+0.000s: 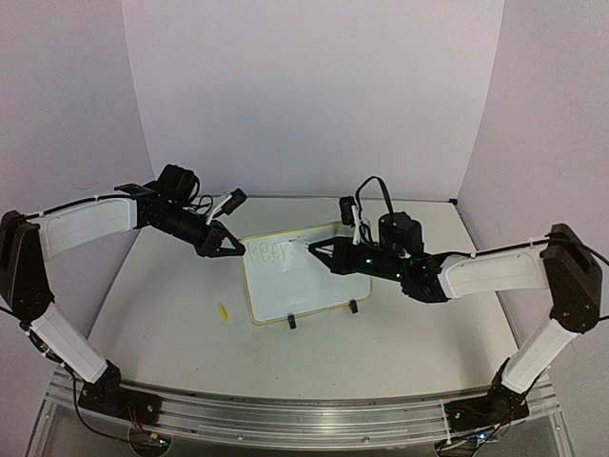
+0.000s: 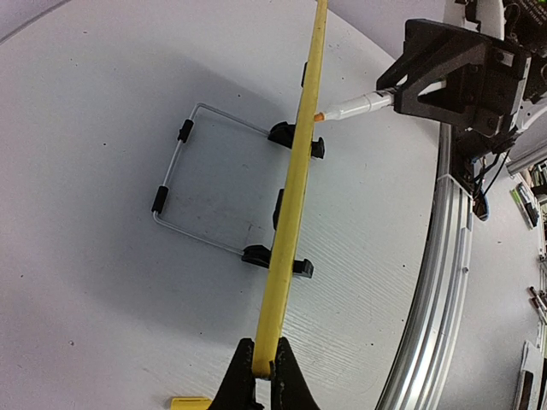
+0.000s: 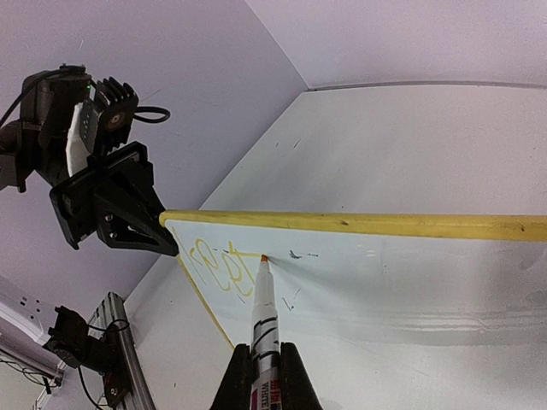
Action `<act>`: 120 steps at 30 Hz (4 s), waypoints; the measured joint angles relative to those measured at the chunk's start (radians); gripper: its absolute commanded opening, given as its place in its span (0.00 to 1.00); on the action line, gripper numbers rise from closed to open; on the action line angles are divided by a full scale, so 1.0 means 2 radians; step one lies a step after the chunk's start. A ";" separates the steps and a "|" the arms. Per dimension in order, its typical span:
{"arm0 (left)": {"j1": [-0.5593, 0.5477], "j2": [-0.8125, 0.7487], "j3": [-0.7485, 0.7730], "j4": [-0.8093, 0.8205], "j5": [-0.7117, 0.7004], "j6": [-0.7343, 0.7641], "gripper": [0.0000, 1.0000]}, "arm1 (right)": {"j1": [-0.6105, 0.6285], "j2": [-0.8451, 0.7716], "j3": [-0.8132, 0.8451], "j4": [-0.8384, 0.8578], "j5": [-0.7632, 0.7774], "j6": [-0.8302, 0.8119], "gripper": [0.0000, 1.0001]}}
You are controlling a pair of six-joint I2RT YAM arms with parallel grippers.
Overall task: Write a sentence on the whiteboard
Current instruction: Write on the whiteboard with the whiteboard marker without the cap.
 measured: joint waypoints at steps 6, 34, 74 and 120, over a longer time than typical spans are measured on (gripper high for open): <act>0.000 0.000 0.000 0.000 0.000 0.000 0.00 | 0.000 0.016 0.001 -0.004 -0.026 0.000 0.00; -0.001 0.000 0.000 -0.001 -0.001 0.001 0.00 | -0.001 0.000 0.001 -0.019 -0.053 -0.004 0.00; -0.011 -0.008 0.000 -0.009 -0.015 0.005 0.00 | -0.093 -0.014 0.005 -0.080 -0.200 -0.037 0.00; -0.011 -0.008 0.000 -0.009 -0.017 0.004 0.00 | -0.091 -0.023 0.009 -0.086 -0.147 -0.039 0.00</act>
